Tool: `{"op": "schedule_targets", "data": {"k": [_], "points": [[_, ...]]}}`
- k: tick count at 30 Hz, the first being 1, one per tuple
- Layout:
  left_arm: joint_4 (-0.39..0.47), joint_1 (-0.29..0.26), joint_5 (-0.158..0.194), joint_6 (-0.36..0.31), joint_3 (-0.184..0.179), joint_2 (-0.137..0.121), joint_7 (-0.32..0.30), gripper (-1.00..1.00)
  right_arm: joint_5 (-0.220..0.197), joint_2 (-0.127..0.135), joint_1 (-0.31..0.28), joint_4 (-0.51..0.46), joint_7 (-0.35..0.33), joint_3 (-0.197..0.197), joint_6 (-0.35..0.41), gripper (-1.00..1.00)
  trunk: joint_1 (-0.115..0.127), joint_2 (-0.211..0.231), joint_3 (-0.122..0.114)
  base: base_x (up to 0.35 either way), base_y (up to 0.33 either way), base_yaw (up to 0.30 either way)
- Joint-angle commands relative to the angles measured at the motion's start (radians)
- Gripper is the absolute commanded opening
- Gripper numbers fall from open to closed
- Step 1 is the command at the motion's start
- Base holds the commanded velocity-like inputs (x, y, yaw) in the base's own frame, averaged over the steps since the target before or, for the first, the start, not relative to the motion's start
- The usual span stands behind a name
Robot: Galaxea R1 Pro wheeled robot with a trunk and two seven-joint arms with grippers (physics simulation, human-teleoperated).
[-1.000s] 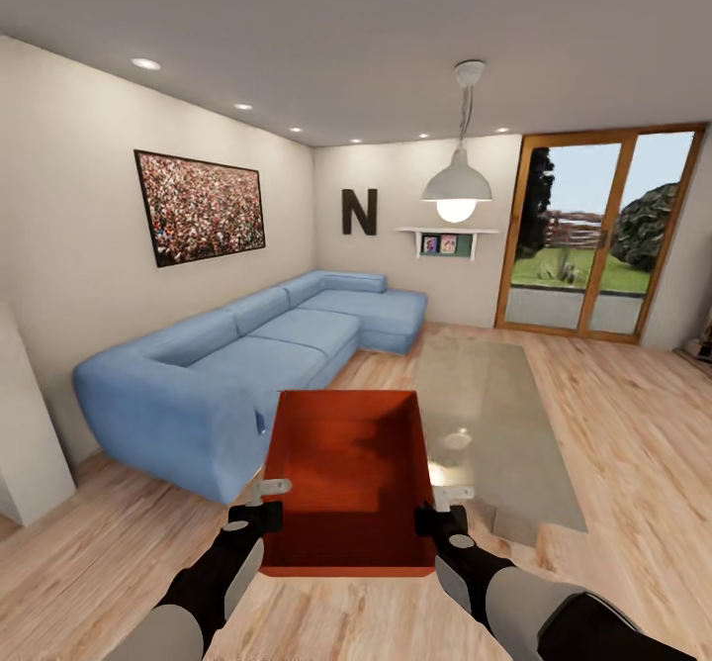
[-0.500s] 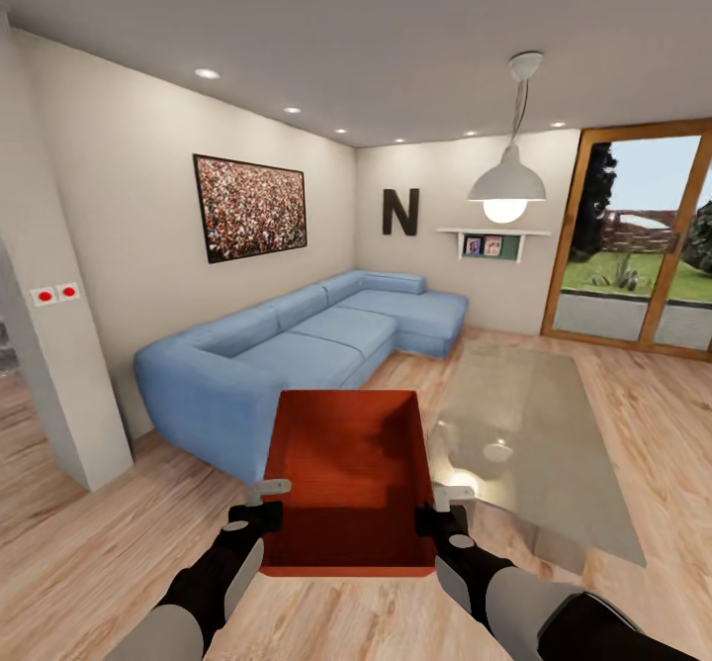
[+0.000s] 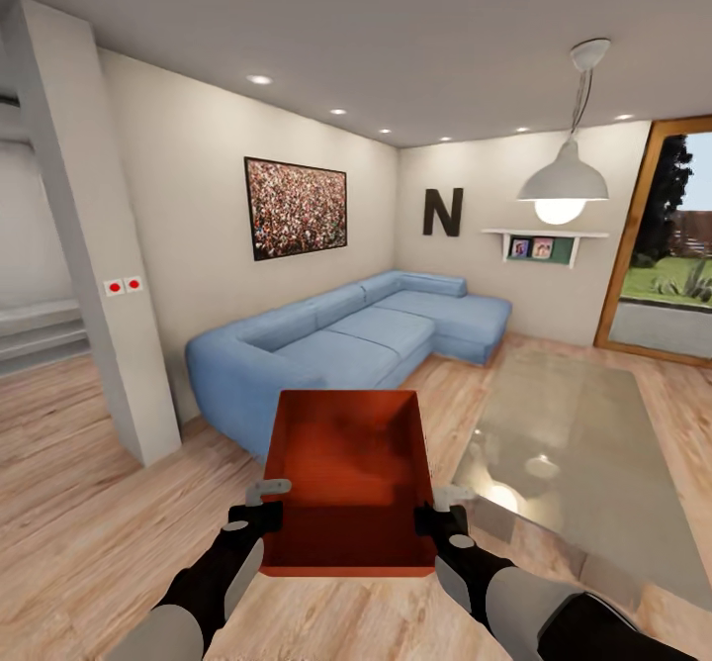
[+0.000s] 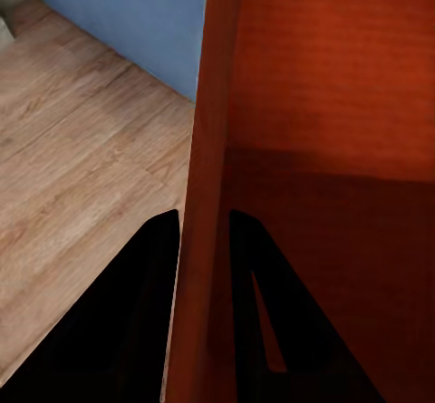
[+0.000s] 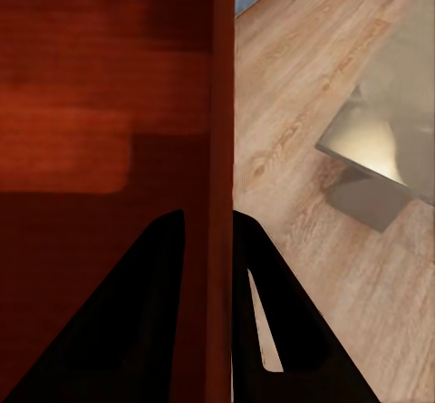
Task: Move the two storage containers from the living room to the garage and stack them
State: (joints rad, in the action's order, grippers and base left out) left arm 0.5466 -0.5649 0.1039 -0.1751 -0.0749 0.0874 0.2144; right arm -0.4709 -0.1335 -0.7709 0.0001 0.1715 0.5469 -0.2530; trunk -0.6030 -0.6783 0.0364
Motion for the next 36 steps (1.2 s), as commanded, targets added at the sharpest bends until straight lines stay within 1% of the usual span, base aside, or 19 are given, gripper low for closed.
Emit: {"op": "schedule_targets", "data": {"k": [1,36], "points": [[0.003,-0.001,-0.004,-0.007,0.033,-0.009,0.017,-1.00,-0.012,0.005,-0.001,0.000,0.003,-0.021,-0.005,-1.00,0.000,-0.002,0.002,0.000,0.000,0.274],[0.003,-0.001,-0.004,-0.009,0.033,-0.009,0.017,-1.00,-0.012,0.005,-0.001,0.000,0.003,-0.021,-0.006,-1.00,0.000,-0.002,0.002,0.000,0.000,0.274]]}}
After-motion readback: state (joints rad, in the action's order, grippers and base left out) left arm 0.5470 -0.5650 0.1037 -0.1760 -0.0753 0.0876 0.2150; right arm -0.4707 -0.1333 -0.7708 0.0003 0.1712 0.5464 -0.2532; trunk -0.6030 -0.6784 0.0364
